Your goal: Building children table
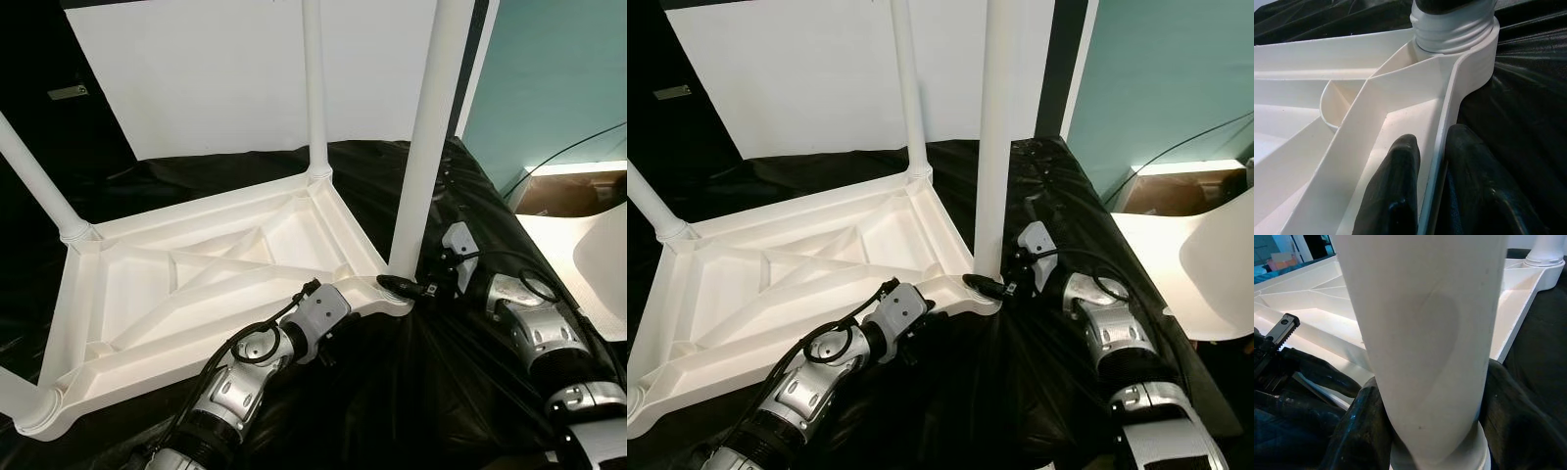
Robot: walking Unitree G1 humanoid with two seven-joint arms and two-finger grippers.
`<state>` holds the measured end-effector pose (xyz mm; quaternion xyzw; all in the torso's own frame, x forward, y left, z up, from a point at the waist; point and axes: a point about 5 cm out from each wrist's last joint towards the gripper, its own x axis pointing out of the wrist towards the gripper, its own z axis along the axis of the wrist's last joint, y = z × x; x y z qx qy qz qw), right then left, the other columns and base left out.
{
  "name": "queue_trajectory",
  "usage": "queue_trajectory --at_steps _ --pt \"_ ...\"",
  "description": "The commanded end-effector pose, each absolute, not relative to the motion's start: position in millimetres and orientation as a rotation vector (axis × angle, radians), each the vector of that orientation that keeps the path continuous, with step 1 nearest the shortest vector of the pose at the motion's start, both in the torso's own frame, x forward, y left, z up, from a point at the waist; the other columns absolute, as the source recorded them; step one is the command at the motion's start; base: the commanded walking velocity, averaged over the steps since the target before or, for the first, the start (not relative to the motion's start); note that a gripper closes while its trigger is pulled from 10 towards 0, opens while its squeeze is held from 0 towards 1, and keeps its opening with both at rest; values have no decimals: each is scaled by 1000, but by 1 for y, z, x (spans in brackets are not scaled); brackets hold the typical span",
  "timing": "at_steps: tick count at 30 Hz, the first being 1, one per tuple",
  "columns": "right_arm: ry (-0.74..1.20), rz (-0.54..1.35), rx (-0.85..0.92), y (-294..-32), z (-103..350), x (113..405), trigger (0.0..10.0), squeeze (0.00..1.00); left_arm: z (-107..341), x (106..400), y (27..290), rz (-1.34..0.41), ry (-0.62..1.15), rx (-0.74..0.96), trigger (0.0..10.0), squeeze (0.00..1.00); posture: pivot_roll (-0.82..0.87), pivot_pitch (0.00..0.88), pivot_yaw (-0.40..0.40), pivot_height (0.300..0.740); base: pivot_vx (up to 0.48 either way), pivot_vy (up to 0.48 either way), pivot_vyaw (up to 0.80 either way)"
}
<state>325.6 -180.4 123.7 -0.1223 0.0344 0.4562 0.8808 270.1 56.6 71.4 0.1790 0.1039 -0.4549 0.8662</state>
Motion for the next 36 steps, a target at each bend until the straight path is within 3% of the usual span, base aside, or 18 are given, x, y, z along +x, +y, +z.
queue_trajectory --at_steps 1,7,8,9,10,11,16,24,25,26,27,33,34,36 --pt "136 887 -269 -201 119 326 0 0 19 244 76 -983 498 399 10000 0 -47 0 19 740 0 0 0" --pt "145 864 -210 -198 104 317 0 0 19 245 76 -987 497 403 10000 0 -48 0 19 740 0 0 0" --pt "41 678 -225 -190 100 310 0 0 19 245 76 -987 496 404 10000 0 -46 0 18 740 0 0 0" --pt "41 678 -225 -190 100 310 0 0 19 245 76 -987 496 404 10000 0 -46 0 18 740 0 0 0" --pt "-36 532 -227 -187 99 303 0 0 19 245 76 -987 496 405 10000 0 -43 0 16 740 0 0 0" --pt "-36 532 -227 -187 99 303 0 0 19 245 76 -987 496 405 10000 0 -43 0 16 740 0 0 0" --pt "-100 165 -177 -177 94 284 0 0 20 245 78 -987 496 409 10000 0 -37 0 23 740 0 0 0" --pt "-99 148 -130 -160 96 288 0 0 20 244 75 -994 498 408 10000 0 -40 0 27 740 0 0 0" --pt "-93 160 -134 -158 96 289 10000 0 19 244 75 -994 498 406 10000 0 -41 0 25 740 0 0 0" --pt "-88 187 -133 -156 96 289 10000 0 19 244 75 -993 498 405 10000 0 -41 0 25 740 0 0 0" --pt "-112 229 -103 -153 100 289 10000 1000 19 244 75 -990 498 403 10000 0 -42 0 26 740 0 0 0" --pt "-133 400 -63 -146 114 292 10000 1000 19 244 75 -985 500 401 10000 0 -50 0 24 740 0 0 0" --pt "-118 463 -64 -146 115 294 10000 0 18 244 75 -985 500 401 10000 0 -52 0 22 740 0 0 0" --pt "-103 554 -82 -148 116 297 10000 0 19 244 74 -986 498 401 10000 0 -55 0 22 740 0 0 0"
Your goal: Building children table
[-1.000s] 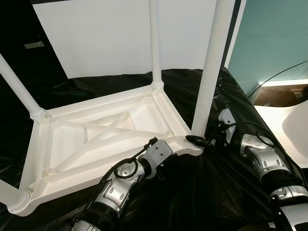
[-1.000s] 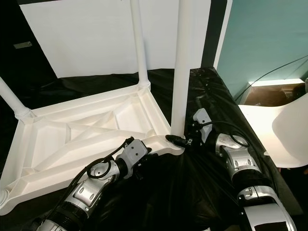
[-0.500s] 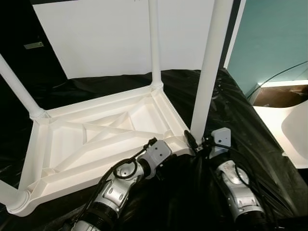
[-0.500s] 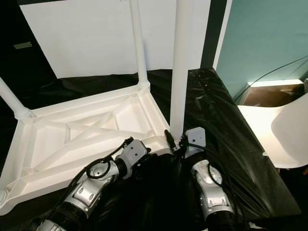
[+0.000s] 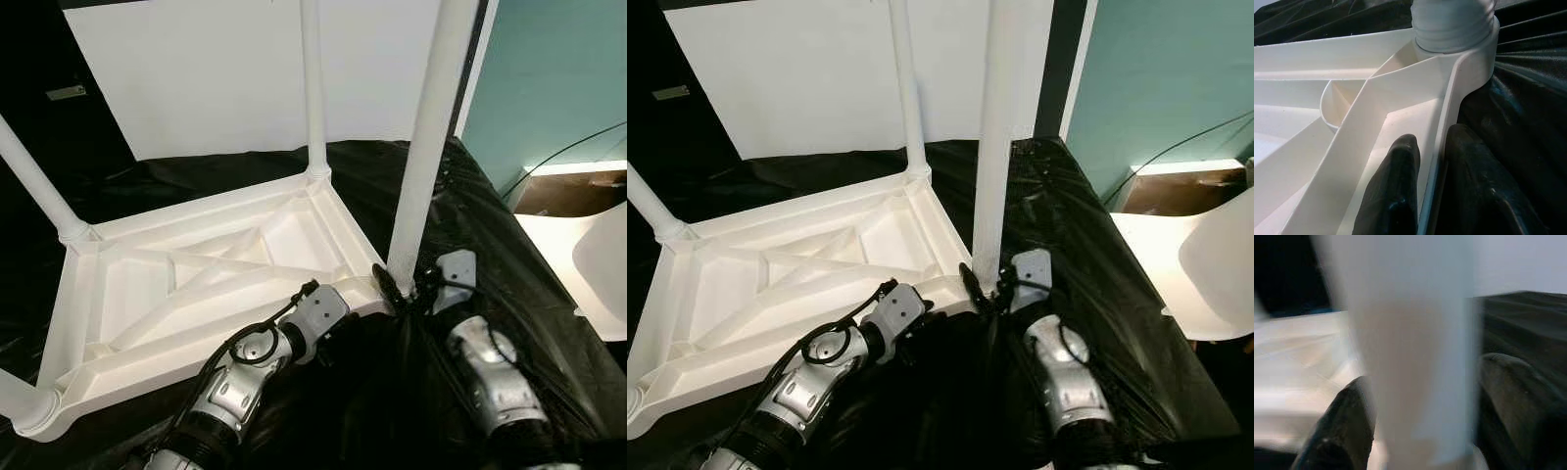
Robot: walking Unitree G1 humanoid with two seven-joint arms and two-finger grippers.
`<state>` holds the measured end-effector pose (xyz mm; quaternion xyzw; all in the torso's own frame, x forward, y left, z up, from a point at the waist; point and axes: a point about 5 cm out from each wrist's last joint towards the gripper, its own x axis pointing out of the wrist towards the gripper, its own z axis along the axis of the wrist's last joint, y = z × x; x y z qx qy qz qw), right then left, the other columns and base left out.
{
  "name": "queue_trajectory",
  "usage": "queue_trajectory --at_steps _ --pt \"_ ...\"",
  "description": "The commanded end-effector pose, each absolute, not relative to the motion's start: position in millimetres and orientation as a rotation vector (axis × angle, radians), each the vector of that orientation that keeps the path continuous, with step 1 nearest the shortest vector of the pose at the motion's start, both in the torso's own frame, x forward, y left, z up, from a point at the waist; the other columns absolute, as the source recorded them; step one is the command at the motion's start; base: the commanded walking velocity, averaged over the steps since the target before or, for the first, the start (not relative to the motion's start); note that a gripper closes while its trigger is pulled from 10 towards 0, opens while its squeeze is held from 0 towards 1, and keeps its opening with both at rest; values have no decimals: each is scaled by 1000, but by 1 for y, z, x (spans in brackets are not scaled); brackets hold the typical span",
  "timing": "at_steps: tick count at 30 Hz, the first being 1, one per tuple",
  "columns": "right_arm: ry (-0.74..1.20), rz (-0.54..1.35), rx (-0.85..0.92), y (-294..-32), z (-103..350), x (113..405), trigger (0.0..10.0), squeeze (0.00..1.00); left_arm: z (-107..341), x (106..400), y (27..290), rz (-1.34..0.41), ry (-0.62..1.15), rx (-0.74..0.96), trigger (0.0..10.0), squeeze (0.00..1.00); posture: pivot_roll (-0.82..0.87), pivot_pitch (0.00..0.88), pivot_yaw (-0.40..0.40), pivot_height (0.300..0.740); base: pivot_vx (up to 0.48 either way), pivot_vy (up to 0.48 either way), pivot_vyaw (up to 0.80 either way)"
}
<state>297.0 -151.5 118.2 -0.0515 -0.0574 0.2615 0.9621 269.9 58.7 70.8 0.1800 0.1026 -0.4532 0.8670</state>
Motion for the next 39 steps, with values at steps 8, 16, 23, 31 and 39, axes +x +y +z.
queue_trajectory --at_steps 8,16,23,31,39 --pt "0 841 -167 -163 116 300 10000 0 20 246 72 -989 491 397 10000 0 -58 0 18 740 0 0 0" --pt "63 949 -176 -174 127 310 0 0 20 245 72 -985 491 395 10000 0 -50 0 17 740 0 0 0" --pt "116 1046 -132 -169 126 303 0 0 20 245 73 -983 492 396 10000 0 -49 0 18 740 0 0 0" --pt "68 927 4 -141 110 280 0 0 19 245 73 -983 494 398 10000 0 -43 0 11 740 0 0 0" --pt "-88 193 -77 -160 104 279 0 0 19 244 76 -980 496 412 10000 0 -29 0 17 740 0 0 0"
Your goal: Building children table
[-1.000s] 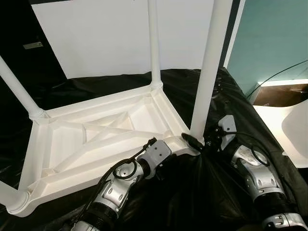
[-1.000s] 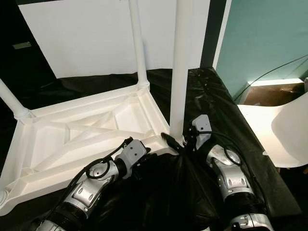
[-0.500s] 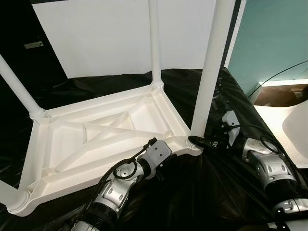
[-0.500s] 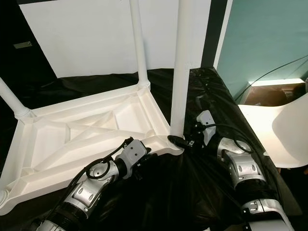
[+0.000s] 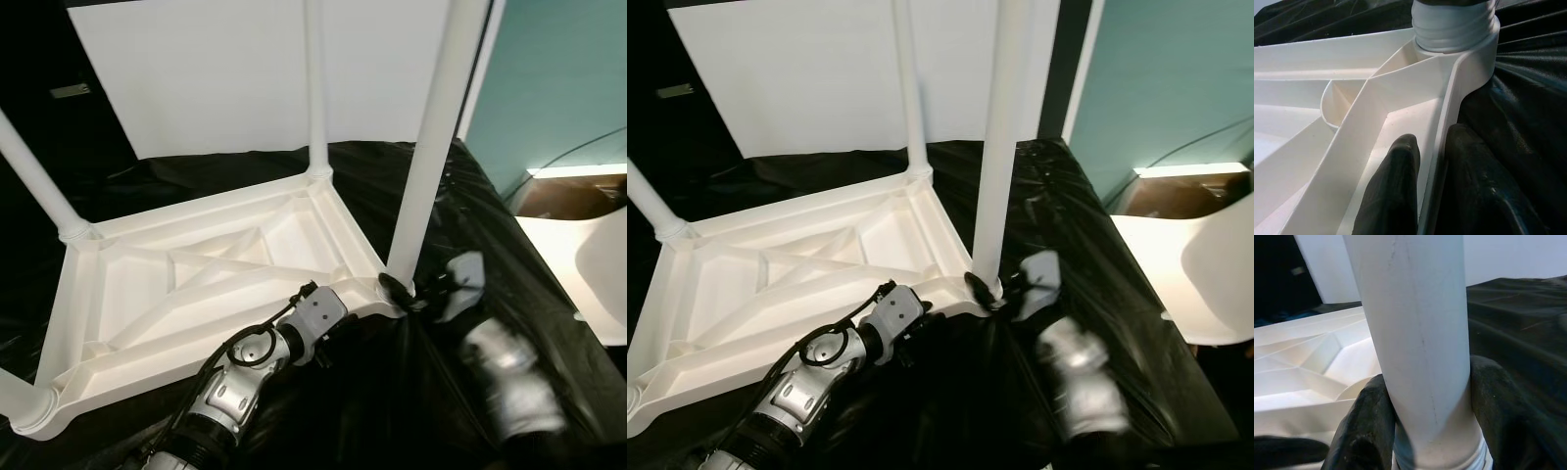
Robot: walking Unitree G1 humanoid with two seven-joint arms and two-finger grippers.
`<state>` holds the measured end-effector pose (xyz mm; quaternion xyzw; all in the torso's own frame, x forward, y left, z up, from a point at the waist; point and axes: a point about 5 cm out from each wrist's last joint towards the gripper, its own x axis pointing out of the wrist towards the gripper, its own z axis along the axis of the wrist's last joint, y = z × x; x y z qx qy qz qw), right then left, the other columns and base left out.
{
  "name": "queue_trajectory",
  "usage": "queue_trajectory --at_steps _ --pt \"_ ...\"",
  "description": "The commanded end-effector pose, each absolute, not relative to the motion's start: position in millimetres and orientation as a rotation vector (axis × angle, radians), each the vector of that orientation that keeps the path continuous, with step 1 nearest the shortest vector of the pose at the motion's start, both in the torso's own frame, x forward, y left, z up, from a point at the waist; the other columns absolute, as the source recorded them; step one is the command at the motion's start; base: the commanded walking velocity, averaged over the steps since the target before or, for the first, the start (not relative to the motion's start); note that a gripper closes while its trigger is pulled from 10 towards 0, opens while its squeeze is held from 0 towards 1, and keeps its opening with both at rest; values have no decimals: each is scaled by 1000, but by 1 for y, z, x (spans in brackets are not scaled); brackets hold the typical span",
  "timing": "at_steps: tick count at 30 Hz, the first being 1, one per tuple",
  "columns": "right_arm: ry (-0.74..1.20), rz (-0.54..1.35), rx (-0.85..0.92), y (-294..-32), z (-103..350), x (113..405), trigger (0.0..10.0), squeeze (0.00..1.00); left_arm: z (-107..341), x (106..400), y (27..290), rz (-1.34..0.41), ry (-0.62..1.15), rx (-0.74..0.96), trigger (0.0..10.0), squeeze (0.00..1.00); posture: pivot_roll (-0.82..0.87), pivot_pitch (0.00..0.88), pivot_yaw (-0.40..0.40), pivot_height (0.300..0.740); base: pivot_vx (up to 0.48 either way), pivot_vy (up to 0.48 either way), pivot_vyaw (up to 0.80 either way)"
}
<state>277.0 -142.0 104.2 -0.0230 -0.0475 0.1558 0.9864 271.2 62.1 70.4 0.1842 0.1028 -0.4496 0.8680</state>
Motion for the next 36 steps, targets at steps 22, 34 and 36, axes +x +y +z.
queue_trajectory --at_steps 22,34,36 --pt "-24 808 -253 -163 124 297 10000 0 18 244 75 -1022 500 430 10000 0 -76 0 58 740 0 0 0" --pt "103 923 -293 -173 112 303 0 0 19 247 75 -1007 495 428 10000 0 -72 0 51 740 0 0 0" --pt "103 920 -267 -173 110 302 0 0 19 247 75 -1007 494 429 10000 0 -69 0 51 740 0 0 0"
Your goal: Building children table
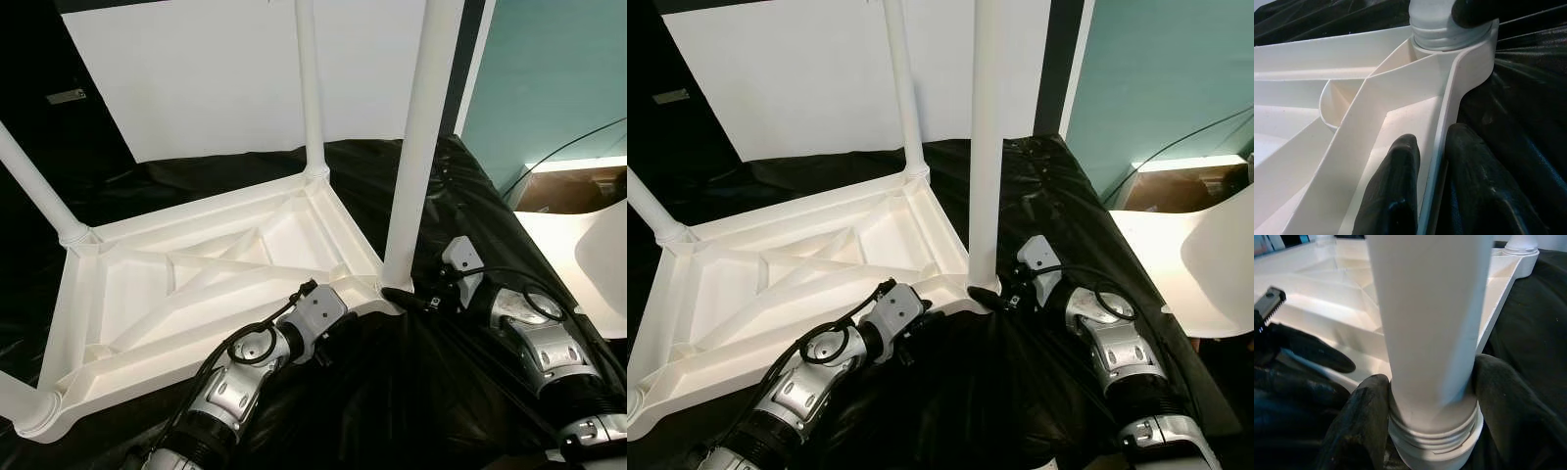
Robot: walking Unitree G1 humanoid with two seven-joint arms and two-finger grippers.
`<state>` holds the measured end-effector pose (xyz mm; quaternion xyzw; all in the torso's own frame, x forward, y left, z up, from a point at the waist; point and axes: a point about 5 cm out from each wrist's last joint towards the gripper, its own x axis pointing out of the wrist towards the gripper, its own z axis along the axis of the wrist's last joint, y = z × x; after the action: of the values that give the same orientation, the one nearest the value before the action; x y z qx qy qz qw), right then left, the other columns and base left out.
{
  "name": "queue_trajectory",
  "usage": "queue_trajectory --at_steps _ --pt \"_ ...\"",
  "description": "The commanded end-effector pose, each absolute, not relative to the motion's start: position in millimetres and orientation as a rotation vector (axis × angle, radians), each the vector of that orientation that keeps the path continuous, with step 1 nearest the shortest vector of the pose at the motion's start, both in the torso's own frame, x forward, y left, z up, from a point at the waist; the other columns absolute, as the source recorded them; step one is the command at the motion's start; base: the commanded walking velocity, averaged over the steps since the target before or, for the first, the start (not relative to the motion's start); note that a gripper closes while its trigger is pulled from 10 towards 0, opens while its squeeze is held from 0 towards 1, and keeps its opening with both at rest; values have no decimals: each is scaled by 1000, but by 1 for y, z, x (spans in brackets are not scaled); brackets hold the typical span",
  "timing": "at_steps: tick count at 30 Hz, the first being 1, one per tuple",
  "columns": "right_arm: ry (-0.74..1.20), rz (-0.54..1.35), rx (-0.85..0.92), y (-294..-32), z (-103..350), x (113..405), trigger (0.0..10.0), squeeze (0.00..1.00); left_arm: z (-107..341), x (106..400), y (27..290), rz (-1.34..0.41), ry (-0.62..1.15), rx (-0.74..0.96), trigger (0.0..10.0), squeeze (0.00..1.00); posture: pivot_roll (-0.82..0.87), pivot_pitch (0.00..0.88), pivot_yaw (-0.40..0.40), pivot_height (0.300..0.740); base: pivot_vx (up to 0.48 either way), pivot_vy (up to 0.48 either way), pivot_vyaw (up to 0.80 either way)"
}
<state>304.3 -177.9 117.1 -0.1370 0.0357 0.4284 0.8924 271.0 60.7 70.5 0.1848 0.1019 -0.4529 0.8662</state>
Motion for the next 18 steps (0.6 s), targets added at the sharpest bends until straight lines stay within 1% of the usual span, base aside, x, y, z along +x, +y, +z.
queue_trajectory --at_steps 1,3,5,6,8,10,11,12,13,14,15,18 --pt "103 904 -242 -171 107 299 0 0 20 247 75 -1006 492 427 10000 0 -62 0 47 740 0 0 0" --pt "102 893 -225 -170 105 297 0 0 20 247 75 -1005 491 426 10000 0 -59 0 45 740 0 0 0" --pt "65 754 -156 -160 95 290 0 0 21 247 76 -998 490 424 10000 0 -52 0 38 740 0 0 0" --pt "65 754 -156 -160 95 290 0 0 21 247 76 -998 490 424 10000 0 -52 0 38 740 0 0 0" --pt "26 628 -123 -154 90 286 0 0 20 247 77 -993 490 423 10000 0 -47 0 36 740 0 0 0" --pt "-93 262 -132 -159 91 276 0 0 20 247 77 -985 491 419 10000 0 -37 0 33 740 0 0 0" --pt "-93 262 -132 -159 91 276 0 0 20 247 77 -985 491 419 10000 0 -37 0 33 740 0 0 0" --pt "-84 155 -113 -163 87 274 0 0 21 247 78 -981 490 418 10000 0 -24 0 23 740 0 0 0" --pt "-84 155 -113 -163 87 274 0 0 21 247 78 -981 490 418 10000 0 -24 0 23 740 0 0 0" --pt "-68 103 -99 -164 84 274 0 0 21 247 79 -979 490 418 10000 0 -24 0 26 740 0 0 0" --pt "-69 90 -90 -162 84 273 0 0 21 246 81 -976 492 419 10000 0 -33 0 35 740 0 0 0" --pt "-69 115 -104 -160 84 273 0 0 20 245 82 -984 499 425 10000 0 -38 0 34 740 0 0 0"
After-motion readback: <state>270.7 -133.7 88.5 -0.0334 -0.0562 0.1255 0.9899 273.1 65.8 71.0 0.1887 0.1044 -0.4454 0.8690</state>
